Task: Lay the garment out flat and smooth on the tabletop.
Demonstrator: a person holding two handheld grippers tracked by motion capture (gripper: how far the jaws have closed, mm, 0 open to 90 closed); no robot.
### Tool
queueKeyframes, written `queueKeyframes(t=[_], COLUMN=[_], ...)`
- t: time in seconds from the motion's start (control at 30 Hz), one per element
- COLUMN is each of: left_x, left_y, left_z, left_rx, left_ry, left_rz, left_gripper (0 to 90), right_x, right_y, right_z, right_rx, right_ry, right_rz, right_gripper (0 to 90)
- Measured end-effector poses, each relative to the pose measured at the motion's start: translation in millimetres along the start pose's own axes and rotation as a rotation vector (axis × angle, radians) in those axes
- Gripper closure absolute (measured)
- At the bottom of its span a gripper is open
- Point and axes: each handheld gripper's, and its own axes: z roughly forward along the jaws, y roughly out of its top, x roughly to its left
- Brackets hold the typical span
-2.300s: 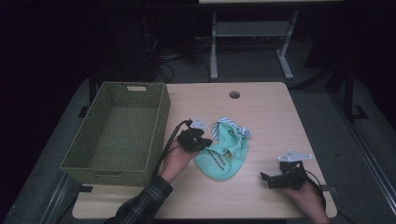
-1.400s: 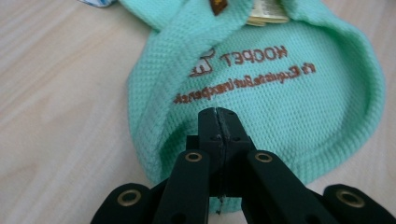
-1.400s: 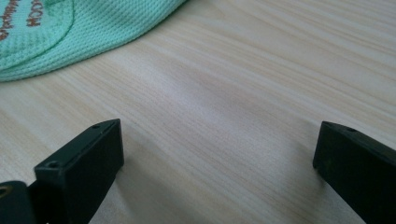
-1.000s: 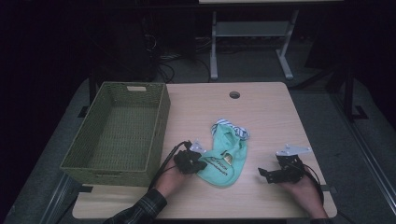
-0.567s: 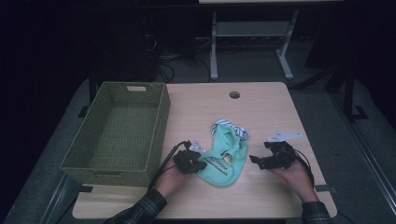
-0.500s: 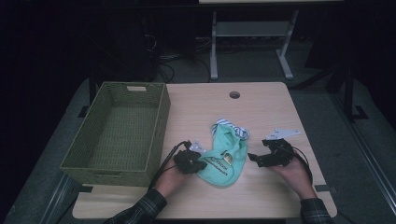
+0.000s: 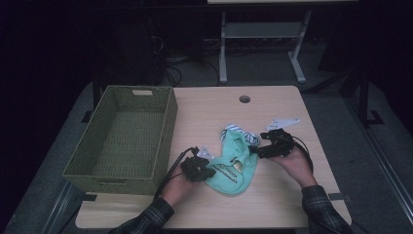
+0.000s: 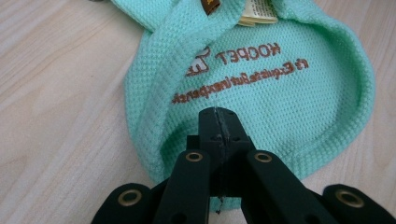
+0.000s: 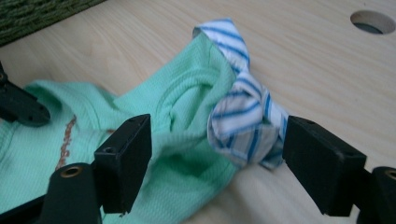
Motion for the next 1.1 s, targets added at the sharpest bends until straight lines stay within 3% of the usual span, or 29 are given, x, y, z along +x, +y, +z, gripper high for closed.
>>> queueKeyframes(t=[0.23,0.33,0.53,0.83,1.1], left_x=[-0.6,0.6,0.1,1.0,0.7], left_y=[-0.2,0.2,0.0,0.4,0.8], left_z=[1.1,0.5,0.8,0.7,1.2], left_rx=[-0.017,-0.003,-0.009,-0.001,-0.006], left_ry=[-0.003,-0.004,-0.006,-0.009,-0.011], left_rz=[-0.022,-0.006,-0.017,-0.011,-0.021], left_gripper=[89.5,89.5,89.5,89.6,89.6], right_x=[-6.1,-10.6,-18.4,-16.9,-18.9], right_y=[17.2,24.8,38.1,49.1,61.0], right_z=[12.4,18.0,29.1,55.2,75.5], right_rx=[-0.013,-0.016,-0.029,0.007,0.030], right_ry=[0.020,0.022,0.043,0.080,0.086], right_rz=[-0.013,-0.022,-0.014,-0.016,-0.033], right_gripper=[26.9,28.4,34.0,39.1,44.5])
